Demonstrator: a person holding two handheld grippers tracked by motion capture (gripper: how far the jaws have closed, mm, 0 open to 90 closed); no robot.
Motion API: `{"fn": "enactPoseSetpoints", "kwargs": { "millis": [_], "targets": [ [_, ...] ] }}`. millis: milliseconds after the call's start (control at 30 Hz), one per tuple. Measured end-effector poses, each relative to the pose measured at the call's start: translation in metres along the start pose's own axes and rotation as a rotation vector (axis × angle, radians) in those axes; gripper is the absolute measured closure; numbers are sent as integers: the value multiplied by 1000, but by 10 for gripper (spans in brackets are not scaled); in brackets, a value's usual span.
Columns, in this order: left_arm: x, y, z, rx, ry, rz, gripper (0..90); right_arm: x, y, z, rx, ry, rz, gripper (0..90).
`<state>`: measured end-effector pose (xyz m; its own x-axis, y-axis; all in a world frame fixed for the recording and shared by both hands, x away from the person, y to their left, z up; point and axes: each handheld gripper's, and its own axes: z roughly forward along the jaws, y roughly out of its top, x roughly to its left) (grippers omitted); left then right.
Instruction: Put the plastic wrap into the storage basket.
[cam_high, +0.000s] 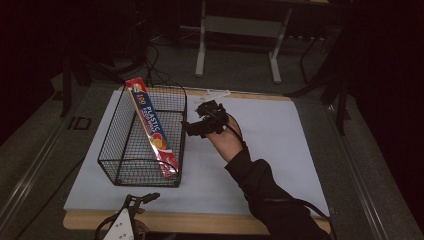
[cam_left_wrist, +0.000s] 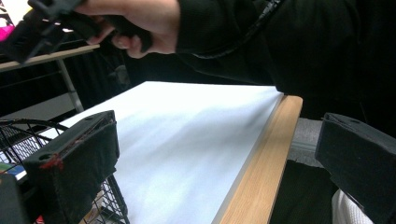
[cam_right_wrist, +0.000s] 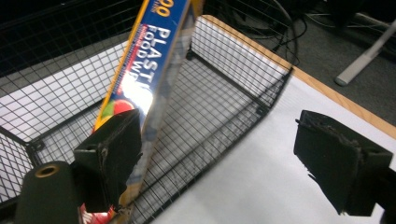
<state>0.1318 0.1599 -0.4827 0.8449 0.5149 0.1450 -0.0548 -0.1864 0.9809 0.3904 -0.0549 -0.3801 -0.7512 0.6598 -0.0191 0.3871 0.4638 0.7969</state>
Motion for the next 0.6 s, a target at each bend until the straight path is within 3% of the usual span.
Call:
{"fn": "enactPoseSetpoints", "kwargs": {
  "millis": [300, 600],
  "targets": [
    [0, 0, 0, -4, 8, 2, 2, -24, -36, -17, 4, -21, 24, 150],
    [0, 0, 1, 5, 1, 0, 2, -39, -74, -29, 25, -32, 50, 150]
  ]
}}
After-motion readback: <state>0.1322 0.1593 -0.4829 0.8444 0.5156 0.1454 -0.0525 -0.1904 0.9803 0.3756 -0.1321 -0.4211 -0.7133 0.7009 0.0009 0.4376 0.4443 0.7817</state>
